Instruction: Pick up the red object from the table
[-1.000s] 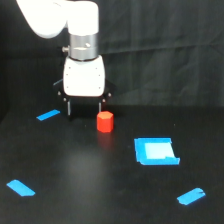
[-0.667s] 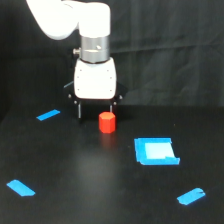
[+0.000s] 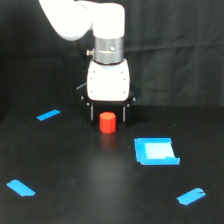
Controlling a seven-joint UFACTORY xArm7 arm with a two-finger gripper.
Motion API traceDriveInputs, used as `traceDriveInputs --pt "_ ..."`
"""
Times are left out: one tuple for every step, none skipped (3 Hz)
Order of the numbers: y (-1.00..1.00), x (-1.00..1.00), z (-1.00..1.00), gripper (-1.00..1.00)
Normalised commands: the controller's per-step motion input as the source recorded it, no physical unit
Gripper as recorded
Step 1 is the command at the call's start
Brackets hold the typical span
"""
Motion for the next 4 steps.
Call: traceDriveInputs --pt "-0.06 -0.19 -0.13 0.97" --pt "0.04 -0.22 -0.07 0.95" --pt "0.04 -0.19 -0.06 0.96" --pt "0.07 -0.17 -0.03 0.95"
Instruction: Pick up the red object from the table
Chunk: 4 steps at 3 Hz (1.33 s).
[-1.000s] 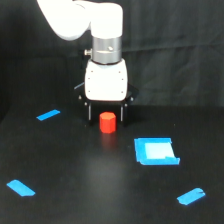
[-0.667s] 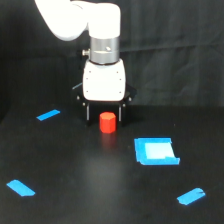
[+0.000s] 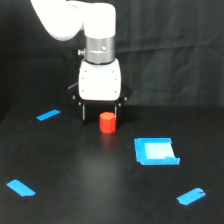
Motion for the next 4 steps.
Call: traceDriveInputs --pt "0.00 -0.06 -0.10 0.98" --pt "-0.05 0.03 -0.15 0.99" --pt "-0.08 0.05 -0.17 0.99" --pt "-0.12 0.02 -0.18 0.99"
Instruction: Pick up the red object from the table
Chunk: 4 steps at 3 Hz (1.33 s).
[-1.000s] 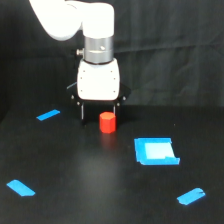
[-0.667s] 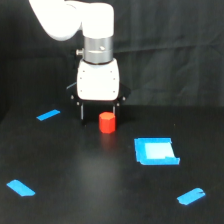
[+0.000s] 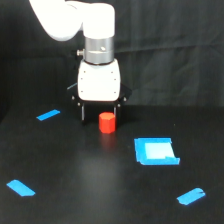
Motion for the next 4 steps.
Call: traceDriveInputs --pt "-0.09 -0.02 -0.16 0.99" --pt "-0.05 -0.04 -0.13 0.98" --pt "-0.05 -0.05 -0.13 0.98" --pt "-0.14 -0.03 -0.18 0.98"
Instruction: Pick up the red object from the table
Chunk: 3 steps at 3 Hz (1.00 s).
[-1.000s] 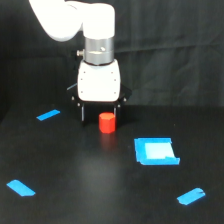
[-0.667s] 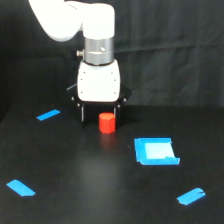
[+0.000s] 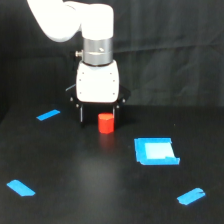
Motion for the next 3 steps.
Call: traceDriveInputs --pt "-0.23 0.00 -0.21 0.99" --pt "-0.24 -0.01 -0.21 0.98" --pt "-0.17 -0.09 -0.18 0.96"
